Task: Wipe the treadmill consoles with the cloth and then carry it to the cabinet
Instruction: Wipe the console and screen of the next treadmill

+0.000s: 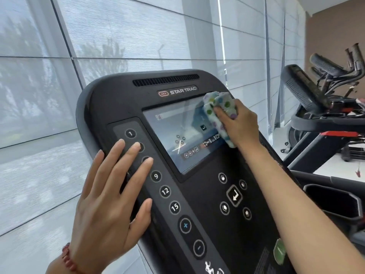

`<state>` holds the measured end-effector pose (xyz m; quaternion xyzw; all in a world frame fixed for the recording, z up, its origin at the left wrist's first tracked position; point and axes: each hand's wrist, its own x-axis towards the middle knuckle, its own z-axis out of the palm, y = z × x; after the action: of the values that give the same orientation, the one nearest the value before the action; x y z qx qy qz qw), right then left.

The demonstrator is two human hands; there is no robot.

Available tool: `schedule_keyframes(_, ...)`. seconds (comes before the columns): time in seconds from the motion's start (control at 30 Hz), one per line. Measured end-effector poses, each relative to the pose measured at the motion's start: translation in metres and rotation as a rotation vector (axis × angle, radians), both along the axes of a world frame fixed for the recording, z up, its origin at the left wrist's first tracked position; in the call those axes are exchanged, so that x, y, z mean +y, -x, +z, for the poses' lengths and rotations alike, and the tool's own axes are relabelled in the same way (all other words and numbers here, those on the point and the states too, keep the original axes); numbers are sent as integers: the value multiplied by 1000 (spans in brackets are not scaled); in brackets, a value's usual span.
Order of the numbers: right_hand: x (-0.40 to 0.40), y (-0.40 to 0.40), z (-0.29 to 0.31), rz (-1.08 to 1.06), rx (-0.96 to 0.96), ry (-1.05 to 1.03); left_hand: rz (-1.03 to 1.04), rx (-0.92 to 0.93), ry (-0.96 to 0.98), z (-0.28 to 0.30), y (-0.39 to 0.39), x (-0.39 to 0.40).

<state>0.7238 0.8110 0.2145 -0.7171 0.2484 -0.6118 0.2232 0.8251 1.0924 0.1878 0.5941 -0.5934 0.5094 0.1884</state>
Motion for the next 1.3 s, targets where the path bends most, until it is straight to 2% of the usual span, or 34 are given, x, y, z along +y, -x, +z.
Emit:
schedule_keyframes(0.13,-32,1,2,-78,-15,-117,-5,-8,0,0,-1,0)
schedule_keyframes(0.3,-20,0,4,-66,26,-176,-6,-16,14,-2,-1,0)
schedule_keyframes(0.5,42,2,-1,-11,53,-66,-6,-18,28,-2,-2,-3)
schedule_keyframes(0.73,127,2,-7,239,62,70,-8,-4,38,-3,-1,1)
schedule_keyframes(0.87,144,3,0,309,-67,40,3,88,136,-1,-10,11)
schedule_keyframes(1.03,173,-34,28,246,-20,249,24,86,152,3,-25,19)
schedule_keyframes(1.2,168,-66,77,181,11,239,26,86,191,0,-24,17)
schedule_keyframes(1.3,168,-67,74,194,14,258,41,116,213,-4,-23,19)
